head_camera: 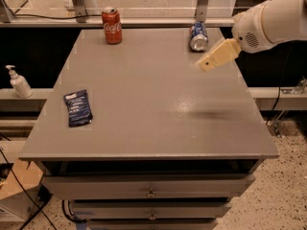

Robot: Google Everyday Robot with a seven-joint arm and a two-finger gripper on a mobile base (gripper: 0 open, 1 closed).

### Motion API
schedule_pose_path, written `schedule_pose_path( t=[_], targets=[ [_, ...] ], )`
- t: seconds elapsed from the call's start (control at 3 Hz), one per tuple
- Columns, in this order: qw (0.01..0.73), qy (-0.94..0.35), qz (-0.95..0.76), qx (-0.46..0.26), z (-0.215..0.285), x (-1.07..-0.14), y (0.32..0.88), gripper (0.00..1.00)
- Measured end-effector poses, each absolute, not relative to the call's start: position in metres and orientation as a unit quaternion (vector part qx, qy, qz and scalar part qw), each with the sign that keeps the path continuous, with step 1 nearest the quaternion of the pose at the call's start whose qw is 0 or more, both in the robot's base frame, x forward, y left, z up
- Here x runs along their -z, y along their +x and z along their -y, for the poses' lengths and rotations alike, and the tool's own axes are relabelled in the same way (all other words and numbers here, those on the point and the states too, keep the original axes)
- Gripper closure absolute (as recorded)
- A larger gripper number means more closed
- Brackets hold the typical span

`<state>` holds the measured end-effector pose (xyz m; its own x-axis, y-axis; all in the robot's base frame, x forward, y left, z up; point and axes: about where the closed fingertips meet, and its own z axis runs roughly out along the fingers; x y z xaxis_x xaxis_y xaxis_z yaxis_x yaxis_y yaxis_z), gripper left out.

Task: Pick pepsi can

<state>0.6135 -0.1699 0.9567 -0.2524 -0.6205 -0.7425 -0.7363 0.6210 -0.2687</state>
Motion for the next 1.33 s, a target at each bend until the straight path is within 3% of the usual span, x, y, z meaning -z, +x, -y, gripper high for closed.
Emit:
schedule_pose_path(
  t=[0.67, 1.33],
  targets=[
    [0.471, -0.350, -0.805, -0.087, 0.185, -0.933, 0.676, 0.00],
    [0.482, -0.318, -0.811, -0.094, 0.182, -0.926, 0.687, 0.00]
  ],
)
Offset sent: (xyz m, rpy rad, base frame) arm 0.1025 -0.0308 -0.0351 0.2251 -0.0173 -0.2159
